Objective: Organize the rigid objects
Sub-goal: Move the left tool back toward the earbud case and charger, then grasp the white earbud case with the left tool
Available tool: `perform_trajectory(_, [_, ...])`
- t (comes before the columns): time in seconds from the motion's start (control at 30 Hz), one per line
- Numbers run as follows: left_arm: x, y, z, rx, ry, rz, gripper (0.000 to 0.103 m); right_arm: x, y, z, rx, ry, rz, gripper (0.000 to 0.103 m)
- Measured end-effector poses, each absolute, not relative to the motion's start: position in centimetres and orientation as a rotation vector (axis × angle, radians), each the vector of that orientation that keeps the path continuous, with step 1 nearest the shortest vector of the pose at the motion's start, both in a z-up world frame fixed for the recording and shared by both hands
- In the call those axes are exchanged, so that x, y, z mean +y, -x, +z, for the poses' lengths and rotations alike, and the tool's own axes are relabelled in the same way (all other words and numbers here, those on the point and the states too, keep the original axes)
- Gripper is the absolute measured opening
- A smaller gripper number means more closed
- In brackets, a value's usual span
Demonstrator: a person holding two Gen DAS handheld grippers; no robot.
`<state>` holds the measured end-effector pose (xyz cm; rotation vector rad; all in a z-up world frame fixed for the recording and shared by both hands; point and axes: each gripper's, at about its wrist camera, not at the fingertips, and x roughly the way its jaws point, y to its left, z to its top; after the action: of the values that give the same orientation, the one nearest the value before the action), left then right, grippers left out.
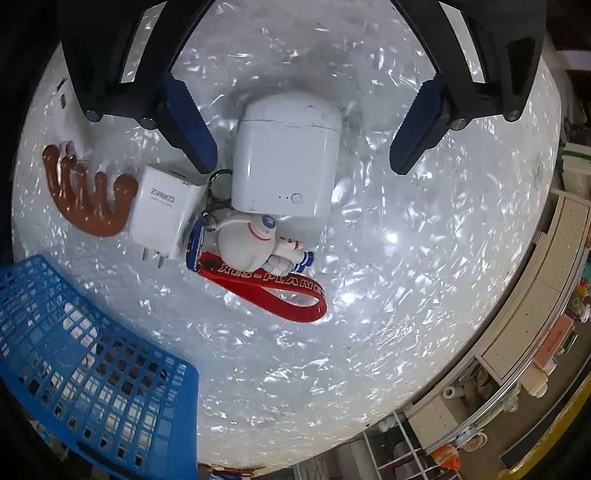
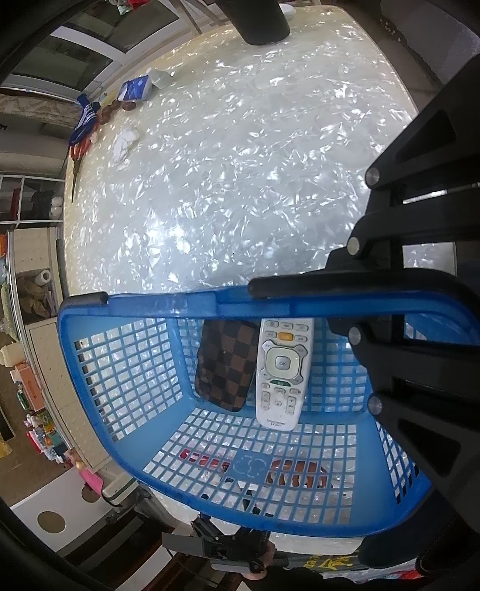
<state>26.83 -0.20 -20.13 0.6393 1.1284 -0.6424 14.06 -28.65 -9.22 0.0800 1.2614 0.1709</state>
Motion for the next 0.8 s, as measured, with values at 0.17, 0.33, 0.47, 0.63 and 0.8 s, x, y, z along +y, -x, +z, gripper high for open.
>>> perform_trajectory(0.17, [-0.1,-27.2,-20.6,1.139,-0.607,-0.701,0.081,-28.5,-14.1,-9.3,1.265,-0.083,0.163,0.008])
perform_trajectory(0.33, [0.4,-26.5,-20.4,1.145,-0.556,-0.730,0.059,-28.3,-14.2,-9.4,1.269,-0.081,0.154,0.008])
perform_trajectory(0.47, [0.7,-26.1,-20.2,1.140,-0.545,-0.714,0.059,-28.4,-14.1,-9.7,1.275,-0.085,0.153,0.008])
perform_trajectory(0.63, [1.5,-25.1,-19.5,1.133,-0.537,-0.673,0.059,-28.5,-14.0,-9.8,1.273,-0.087,0.155,0.008])
perform_trajectory(0.8, [2.2,-24.0,-17.6,1.098,-0.524,-0.666,0.059,-28.3,-13.9,-9.8,1.272,-0.077,0.157,0.008])
